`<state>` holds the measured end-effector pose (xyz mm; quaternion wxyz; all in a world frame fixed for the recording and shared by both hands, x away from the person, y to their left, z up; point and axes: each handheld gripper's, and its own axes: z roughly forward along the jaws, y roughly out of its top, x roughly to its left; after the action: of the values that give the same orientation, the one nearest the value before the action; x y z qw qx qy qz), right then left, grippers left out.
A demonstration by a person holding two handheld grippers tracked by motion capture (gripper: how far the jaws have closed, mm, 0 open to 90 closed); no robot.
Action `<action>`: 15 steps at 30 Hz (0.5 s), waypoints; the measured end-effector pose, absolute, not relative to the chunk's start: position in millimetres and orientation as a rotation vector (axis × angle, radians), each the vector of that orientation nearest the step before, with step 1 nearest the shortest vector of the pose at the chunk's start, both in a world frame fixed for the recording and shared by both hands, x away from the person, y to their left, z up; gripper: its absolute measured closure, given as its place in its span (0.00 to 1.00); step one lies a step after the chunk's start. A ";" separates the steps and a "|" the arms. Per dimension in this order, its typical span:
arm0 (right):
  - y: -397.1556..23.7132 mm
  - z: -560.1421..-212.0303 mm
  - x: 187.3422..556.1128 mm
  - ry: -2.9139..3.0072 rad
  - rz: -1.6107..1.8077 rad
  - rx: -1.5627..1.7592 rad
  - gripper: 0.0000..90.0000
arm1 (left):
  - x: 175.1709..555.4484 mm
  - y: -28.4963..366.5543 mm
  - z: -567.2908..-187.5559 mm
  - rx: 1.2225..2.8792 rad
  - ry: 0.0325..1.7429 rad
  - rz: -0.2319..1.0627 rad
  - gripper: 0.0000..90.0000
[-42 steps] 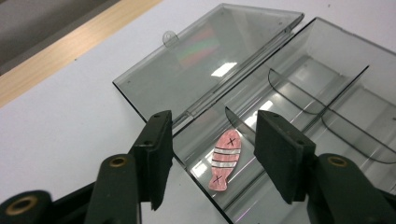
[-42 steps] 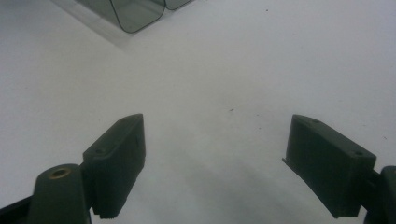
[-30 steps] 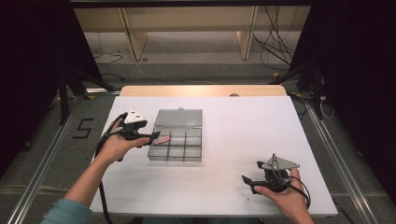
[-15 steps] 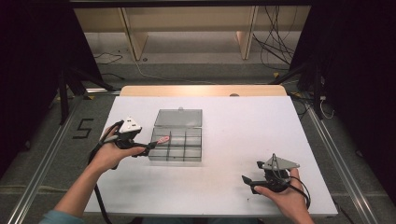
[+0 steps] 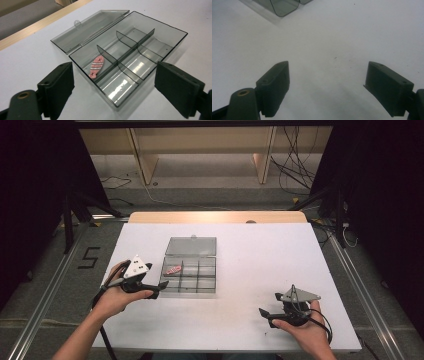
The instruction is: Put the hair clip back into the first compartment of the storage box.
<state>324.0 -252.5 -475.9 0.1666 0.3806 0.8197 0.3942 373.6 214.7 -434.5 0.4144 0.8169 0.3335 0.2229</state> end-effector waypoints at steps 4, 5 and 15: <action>-252.4 -475.9 323.9 2.333 1.123 1.084 0.23 | 363.0 215.4 -439.5 2.041 0.824 0.575 0.17; -252.3 -476.1 323.9 2.333 1.124 1.085 0.23 | 359.0 215.5 -441.5 2.043 0.819 0.580 0.17; -252.4 -475.7 323.9 2.334 1.123 1.079 0.23 | 328.6 215.5 -454.1 2.079 0.814 0.595 0.16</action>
<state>323.9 -252.4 -475.7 0.1670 0.3790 0.8202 0.3947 328.6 215.5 -454.1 0.4036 0.8233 0.3223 0.2354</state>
